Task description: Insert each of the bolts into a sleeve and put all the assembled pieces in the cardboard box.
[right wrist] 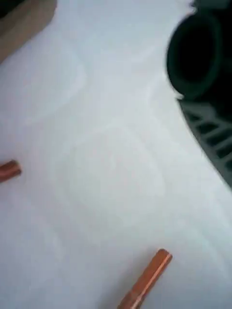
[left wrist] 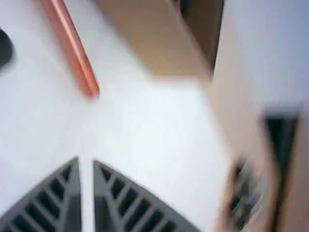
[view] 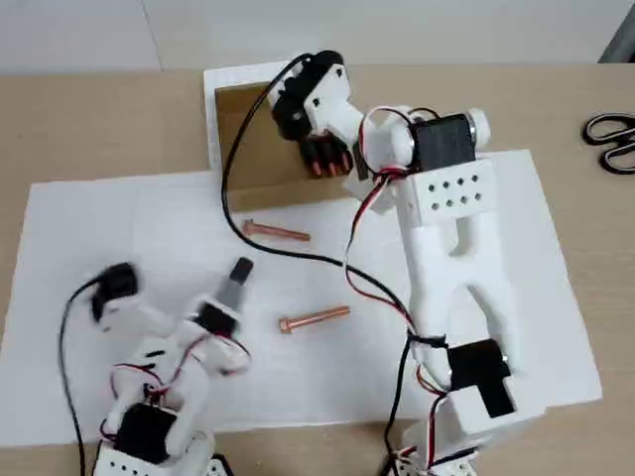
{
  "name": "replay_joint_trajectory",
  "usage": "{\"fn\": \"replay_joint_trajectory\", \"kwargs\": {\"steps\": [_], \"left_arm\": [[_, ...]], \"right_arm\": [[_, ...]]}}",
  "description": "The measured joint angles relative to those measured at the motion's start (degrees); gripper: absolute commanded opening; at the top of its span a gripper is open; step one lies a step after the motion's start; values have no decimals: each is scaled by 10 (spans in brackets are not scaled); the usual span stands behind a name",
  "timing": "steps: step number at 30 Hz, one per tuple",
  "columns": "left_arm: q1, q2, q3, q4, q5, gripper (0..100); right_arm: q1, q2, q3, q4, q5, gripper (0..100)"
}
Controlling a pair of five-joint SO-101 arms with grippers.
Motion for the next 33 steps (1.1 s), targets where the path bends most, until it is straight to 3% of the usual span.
{"fn": "replay_joint_trajectory", "kwargs": {"steps": [6,8,10,13,16,24,29,33], "left_arm": [[263,0,-2,-49,-357,7],[333,0,-2,-57,-421,7],[353,0,-2,-62,-437,7],[368,0,-2,-76,-441,7],[367,0,-2,-85,-396,7],[305,0,33,-98,-124,6],[251,-1,34,-98,-108,6],[220,0,-3,-96,-208,6]], "right_arm": [[-28,-46,56,0,-13,3],[-28,-71,79,0,-13,3],[-27,-96,105,0,-13,3],[-26,-131,145,0,-13,3],[-27,-170,178,0,-4,3],[18,-296,192,0,44,3],[64,-356,192,0,82,3],[94,-395,198,0,101,4]]}}
